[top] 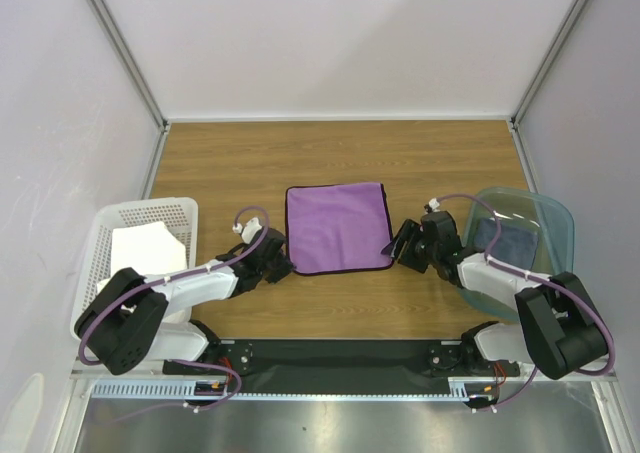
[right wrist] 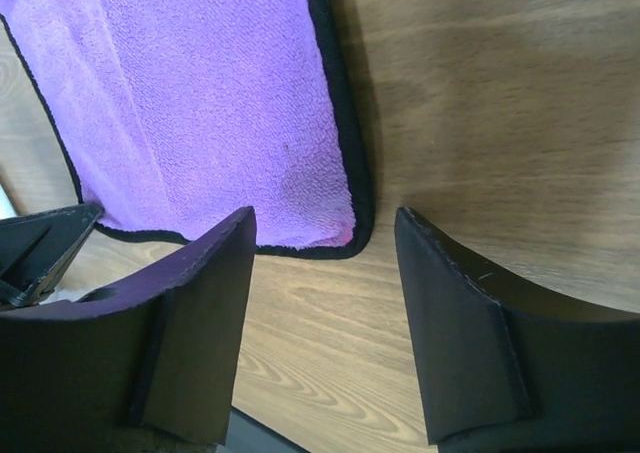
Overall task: Fold and stack the towels
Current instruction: Fold the towel
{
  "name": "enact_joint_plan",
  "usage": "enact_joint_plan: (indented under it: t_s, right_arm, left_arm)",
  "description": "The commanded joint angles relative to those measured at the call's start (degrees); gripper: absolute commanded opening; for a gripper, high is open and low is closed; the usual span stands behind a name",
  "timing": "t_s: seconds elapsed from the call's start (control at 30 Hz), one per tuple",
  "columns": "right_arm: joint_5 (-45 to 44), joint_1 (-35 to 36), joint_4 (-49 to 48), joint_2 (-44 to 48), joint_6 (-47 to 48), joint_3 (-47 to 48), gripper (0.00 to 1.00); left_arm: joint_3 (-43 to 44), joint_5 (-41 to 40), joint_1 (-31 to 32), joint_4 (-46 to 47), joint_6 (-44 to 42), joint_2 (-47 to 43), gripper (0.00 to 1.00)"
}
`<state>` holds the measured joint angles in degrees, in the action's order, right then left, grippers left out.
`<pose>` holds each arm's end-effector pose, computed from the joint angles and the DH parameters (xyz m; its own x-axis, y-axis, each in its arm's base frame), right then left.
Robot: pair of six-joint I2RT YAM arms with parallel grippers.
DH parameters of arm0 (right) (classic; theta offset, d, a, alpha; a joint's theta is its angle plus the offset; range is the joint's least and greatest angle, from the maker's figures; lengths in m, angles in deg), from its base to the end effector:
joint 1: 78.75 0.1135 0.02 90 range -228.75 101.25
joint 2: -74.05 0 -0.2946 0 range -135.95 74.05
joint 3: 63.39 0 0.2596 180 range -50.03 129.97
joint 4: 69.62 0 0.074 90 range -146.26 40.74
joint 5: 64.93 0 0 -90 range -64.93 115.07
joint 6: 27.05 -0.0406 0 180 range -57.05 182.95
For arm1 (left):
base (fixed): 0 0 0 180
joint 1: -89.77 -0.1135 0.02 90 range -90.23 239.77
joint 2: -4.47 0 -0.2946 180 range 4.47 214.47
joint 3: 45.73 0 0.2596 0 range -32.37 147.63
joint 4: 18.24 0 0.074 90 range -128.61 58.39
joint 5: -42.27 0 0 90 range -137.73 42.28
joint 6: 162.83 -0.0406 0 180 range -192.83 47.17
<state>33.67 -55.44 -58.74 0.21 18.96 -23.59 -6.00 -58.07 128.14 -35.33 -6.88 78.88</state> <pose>0.2124 0.0982 0.1705 -0.8058 0.4005 -0.4361 0.0989 0.8172 0.5678 0.1808 -0.1338 0.1600 -0.7291 -0.5686 -0.3809 -0.3490 0.7877 -0.5076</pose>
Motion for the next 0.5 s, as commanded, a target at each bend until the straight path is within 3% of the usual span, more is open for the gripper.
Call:
enact_joint_plan:
  t_s: [0.0,0.17,0.3,0.4,0.47]
  right_arm:
    - [0.0,0.9,-2.2,-1.5,-1.1,-1.2,0.62]
    - [-1.1,1.2,-3.5,-4.3,-0.8,-1.1,0.59]
    - [-0.3,1.6,-4.0,-5.5,-1.3,-0.9,0.51]
    - [-0.8,1.8,-2.5,-4.7,-1.4,-0.6,0.40]
    - [-1.5,2.1,-1.0,-2.5,-1.5,-0.6,0.28]
  left_arm:
    - [1.1,-1.8,0.4,-1.6,-0.7,0.1,0.00]
    - [1.3,-1.7,0.4,-1.9,-1.4,0.0,0.01]
    - [1.7,-2.0,0.4,-2.2,-1.7,-0.1,0.00]
    - [2.0,-2.5,0.4,-3.0,-1.8,-0.2,0.00]
    - [2.5,-2.9,0.4,-3.8,-2.1,-0.6,0.00]
